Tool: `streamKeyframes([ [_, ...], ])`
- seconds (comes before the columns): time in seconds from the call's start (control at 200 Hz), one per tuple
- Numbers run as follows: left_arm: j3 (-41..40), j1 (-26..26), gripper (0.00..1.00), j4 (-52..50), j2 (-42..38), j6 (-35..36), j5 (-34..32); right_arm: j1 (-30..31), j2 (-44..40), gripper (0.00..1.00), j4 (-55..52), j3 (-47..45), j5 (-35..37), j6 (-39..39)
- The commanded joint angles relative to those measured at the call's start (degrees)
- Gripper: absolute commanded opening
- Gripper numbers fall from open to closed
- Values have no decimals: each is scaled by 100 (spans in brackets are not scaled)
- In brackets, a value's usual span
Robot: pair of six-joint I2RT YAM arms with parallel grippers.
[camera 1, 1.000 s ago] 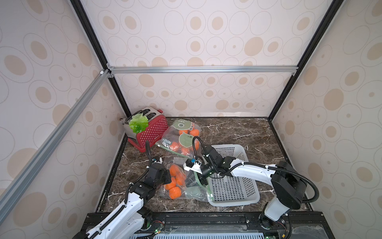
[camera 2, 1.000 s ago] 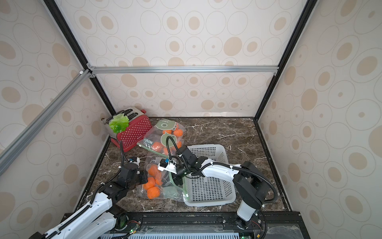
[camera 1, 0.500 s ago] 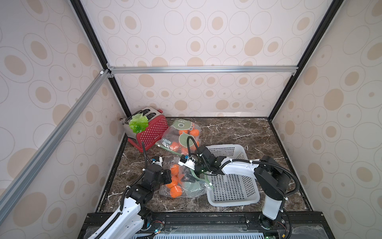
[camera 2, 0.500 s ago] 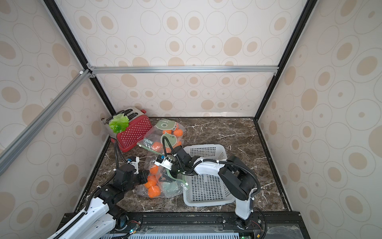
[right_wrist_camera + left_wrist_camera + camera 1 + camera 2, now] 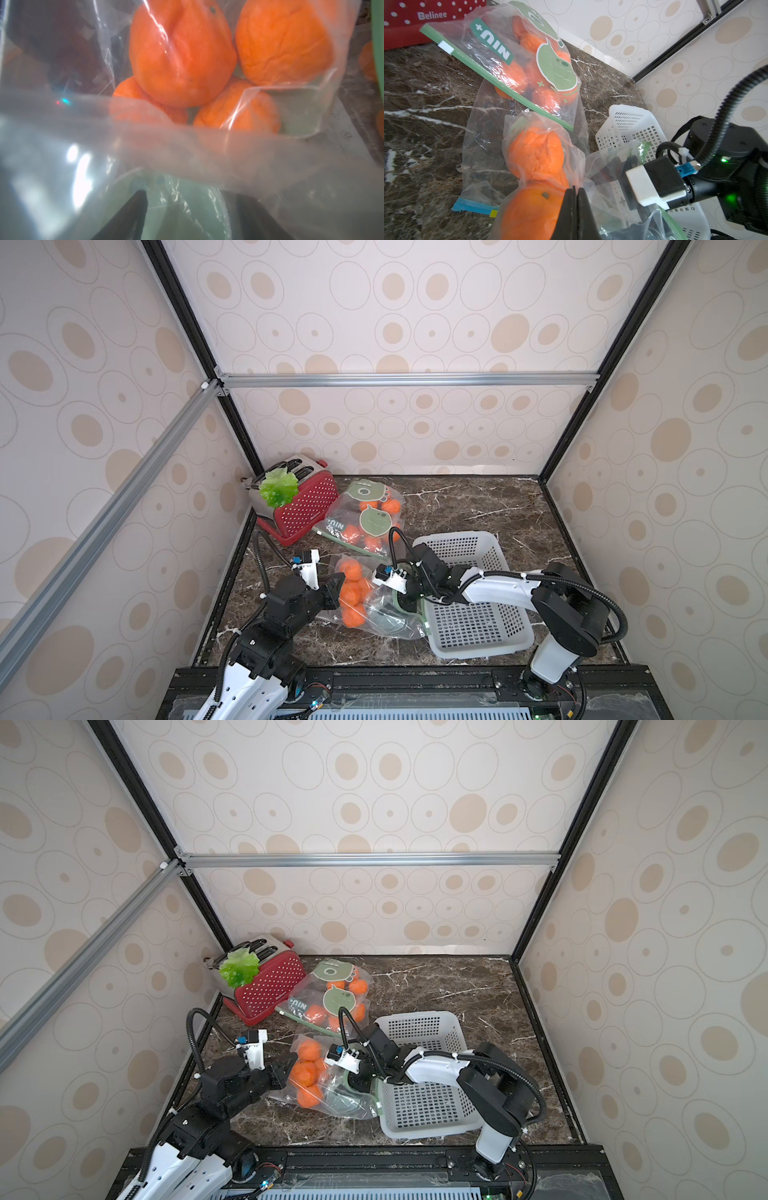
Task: Open the zip-top bag and take out the orange
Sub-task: Pick up the orange from the zipper food storage bag.
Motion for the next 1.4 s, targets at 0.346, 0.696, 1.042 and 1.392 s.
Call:
streamKeyframes([
  [0.346,218,31,0,-880,480,-132,-861,132,379,77,112,261,1364,-180],
  [0.696,288,33,0,-1325,-98,-199,-1438,-233,-185,76,-425,-199,2157,-235],
  [1.042,-152,31,0,-757,610,-270,-1123,-183,-352,71,725,-585,-600,-322],
  [1.392,-496,31,0,1190,-151,-435,662,-65,291,62,788,-504,-1435,-562],
])
